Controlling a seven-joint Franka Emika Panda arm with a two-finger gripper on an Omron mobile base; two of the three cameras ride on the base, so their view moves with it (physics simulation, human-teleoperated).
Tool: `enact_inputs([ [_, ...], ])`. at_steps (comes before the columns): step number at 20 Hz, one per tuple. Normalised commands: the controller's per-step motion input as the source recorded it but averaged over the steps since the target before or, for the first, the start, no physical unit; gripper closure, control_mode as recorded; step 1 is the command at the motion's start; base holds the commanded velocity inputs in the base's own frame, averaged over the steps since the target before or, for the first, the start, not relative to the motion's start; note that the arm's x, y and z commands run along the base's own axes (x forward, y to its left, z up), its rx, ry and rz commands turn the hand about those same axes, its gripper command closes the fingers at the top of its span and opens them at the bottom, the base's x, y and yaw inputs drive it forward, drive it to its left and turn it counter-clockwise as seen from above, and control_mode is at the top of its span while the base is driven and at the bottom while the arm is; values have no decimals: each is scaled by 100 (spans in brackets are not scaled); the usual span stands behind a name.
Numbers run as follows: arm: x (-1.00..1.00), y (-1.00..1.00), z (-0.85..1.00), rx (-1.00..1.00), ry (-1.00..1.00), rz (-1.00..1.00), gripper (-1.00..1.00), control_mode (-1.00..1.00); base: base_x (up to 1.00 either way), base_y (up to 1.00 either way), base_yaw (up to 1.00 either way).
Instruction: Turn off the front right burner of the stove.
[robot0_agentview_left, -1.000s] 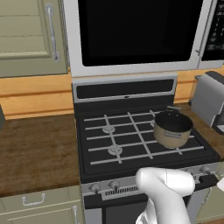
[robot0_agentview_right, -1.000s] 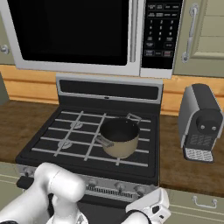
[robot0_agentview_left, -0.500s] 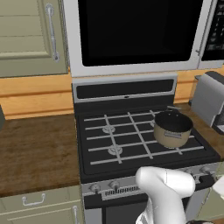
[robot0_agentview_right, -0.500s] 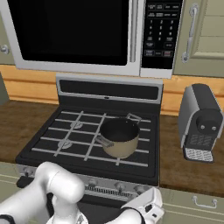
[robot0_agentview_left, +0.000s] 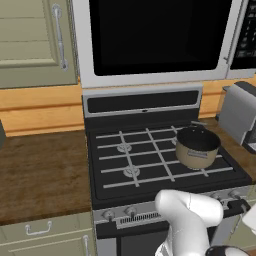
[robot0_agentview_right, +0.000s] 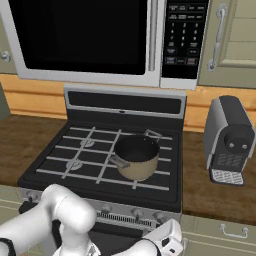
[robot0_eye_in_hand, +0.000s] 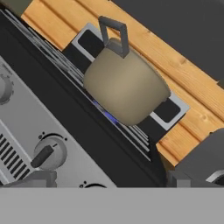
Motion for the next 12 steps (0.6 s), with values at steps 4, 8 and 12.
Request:
enact_inputs([
  [4, -8, 0, -11, 0, 3, 0, -100, -100, 0, 0, 0],
  [8, 0, 0, -1, 0, 0, -1, -100, -100, 0, 0, 0],
  [12, 0, 0, 0, 3, 0, -4, -100, -100, 0, 0, 0],
])
